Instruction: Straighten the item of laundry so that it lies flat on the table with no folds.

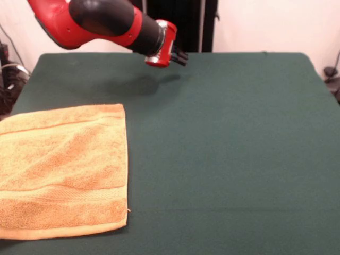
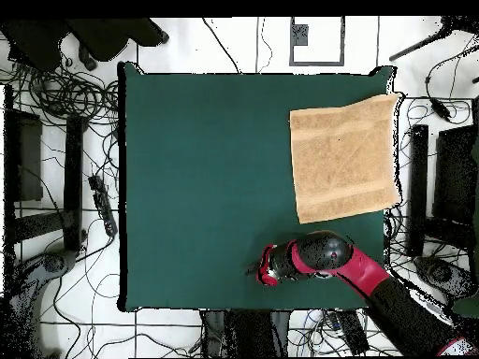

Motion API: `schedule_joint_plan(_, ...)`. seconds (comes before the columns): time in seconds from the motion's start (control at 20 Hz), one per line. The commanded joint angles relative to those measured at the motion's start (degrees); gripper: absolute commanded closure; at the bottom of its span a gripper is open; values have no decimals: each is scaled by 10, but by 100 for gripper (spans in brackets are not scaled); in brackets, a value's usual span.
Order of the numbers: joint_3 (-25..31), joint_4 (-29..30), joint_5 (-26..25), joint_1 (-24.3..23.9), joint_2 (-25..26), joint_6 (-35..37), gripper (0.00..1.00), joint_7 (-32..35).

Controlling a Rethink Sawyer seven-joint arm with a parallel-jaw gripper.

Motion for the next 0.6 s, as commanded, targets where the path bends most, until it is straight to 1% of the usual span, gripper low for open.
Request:
schedule_joint_plan(0.05, -27, 13, -149, 121, -128, -229, 100, 145)
schedule_joint_plan(0.2, -26, -3, -155, 118, -127, -227, 100, 137)
schedule_joint_plan(0.45, -35, -14, -167, 135, -150, -272, 100, 140)
schedule_joint_plan(0.6, -43, -19, -167, 142, -159, -286, 100, 133)
